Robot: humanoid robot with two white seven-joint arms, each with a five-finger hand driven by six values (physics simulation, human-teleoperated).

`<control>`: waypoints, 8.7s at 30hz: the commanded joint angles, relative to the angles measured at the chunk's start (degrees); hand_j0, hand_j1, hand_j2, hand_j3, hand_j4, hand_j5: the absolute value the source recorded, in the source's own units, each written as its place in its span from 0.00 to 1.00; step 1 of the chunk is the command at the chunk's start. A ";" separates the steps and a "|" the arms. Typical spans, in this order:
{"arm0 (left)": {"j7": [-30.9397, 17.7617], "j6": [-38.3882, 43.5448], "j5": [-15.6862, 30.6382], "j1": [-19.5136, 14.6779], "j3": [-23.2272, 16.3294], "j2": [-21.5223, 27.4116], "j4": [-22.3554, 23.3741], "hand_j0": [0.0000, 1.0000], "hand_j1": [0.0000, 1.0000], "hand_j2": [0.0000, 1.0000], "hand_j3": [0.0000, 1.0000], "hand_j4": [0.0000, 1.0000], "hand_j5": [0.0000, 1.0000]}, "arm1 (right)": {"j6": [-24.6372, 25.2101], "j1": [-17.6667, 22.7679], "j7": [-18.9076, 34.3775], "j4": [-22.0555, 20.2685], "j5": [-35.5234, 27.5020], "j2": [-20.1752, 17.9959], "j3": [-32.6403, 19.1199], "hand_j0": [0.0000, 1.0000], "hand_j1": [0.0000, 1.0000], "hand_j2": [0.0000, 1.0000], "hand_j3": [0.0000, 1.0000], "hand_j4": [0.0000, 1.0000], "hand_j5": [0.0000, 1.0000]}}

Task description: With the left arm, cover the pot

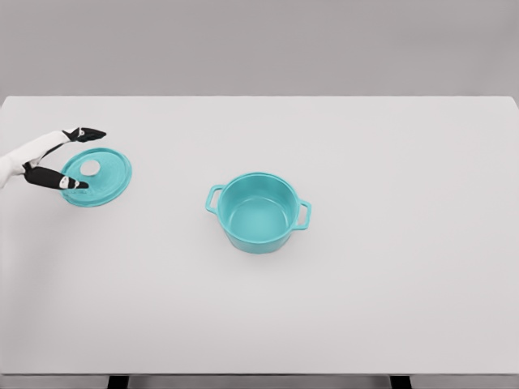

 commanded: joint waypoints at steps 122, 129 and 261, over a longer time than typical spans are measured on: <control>-3.89 0.08 -8.75 -2.90 -6.38 -14.83 -19.67 0.49 0.49 0.49 0.49 0.49 0.49 | -0.03 0.00 0.02 0.00 0.03 0.00 -0.01 1.00 1.00 1.00 1.00 1.00 1.00; -3.89 0.08 -8.84 -2.81 -6.11 -15.62 -20.20 0.48 0.48 0.48 0.48 0.48 0.48 | -0.03 0.00 0.02 0.00 0.03 0.00 -0.01 1.00 1.00 1.00 1.00 1.00 1.00; -3.97 0.08 -6.12 -2.02 -6.03 -16.86 -23.80 0.85 0.85 0.85 0.85 0.85 0.85 | -0.03 0.00 0.02 0.00 0.03 0.00 -0.01 1.00 1.00 1.00 1.00 1.00 1.00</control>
